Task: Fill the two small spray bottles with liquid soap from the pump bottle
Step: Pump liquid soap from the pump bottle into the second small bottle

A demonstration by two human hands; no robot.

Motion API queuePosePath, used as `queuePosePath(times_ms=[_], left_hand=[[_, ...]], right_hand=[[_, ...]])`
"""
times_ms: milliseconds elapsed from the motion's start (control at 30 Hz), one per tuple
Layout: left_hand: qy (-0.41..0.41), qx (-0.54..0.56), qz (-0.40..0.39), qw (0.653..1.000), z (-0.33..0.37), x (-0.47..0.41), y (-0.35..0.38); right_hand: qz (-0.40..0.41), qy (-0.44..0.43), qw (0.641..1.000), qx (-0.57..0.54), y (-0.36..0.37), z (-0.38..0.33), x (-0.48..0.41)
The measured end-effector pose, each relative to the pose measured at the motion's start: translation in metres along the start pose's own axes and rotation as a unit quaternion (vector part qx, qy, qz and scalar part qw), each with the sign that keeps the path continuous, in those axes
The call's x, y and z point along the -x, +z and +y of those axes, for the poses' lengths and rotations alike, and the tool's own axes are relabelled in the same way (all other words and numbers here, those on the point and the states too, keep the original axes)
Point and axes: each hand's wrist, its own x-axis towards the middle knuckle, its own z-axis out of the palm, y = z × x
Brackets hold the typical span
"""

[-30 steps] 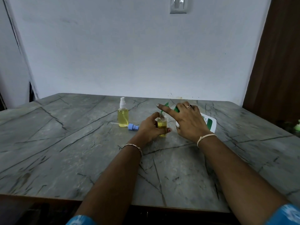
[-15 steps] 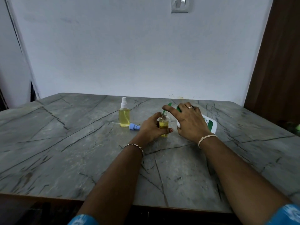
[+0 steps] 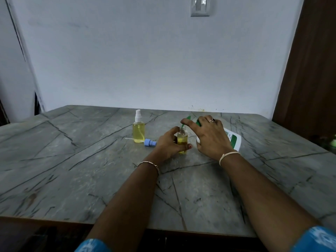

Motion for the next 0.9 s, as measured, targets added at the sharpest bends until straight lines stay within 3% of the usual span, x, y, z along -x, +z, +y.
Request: queuePosePath(times_ms=[900], left_hand=[[0.007, 0.007, -0.008, 1.0, -0.007, -0.005, 0.002]], right_hand=[[0.008, 0.013, 0.999, -0.047, 0.001, 0.0, -0.003]])
